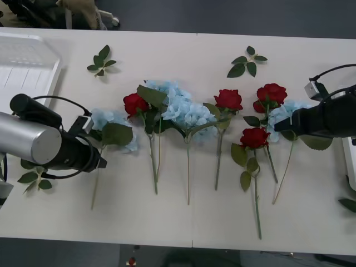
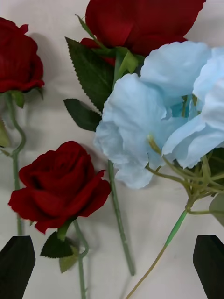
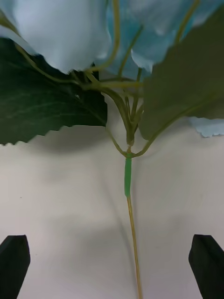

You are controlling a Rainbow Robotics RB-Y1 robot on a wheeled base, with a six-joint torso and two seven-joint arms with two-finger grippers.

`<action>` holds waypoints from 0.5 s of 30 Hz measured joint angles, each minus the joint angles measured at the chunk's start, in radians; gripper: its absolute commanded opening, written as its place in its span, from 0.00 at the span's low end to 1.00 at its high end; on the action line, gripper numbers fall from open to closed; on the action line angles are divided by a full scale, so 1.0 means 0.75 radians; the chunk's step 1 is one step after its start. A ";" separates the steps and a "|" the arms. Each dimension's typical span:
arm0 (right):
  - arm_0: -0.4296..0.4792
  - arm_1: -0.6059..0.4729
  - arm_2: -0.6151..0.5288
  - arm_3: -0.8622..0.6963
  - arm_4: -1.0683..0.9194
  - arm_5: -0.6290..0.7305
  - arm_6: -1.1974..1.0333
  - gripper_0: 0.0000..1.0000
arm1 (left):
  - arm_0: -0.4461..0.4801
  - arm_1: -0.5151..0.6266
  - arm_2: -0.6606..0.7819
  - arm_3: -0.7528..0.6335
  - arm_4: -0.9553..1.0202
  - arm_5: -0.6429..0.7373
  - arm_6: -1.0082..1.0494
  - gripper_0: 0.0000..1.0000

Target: Put the red flowers into the right box and the blue flowers into the left box

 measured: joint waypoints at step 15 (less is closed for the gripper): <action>0.000 0.000 0.140 0.165 0.098 -0.238 0.000 1.00 | -0.165 0.024 -0.236 0.251 -0.060 -0.093 -0.026 1.00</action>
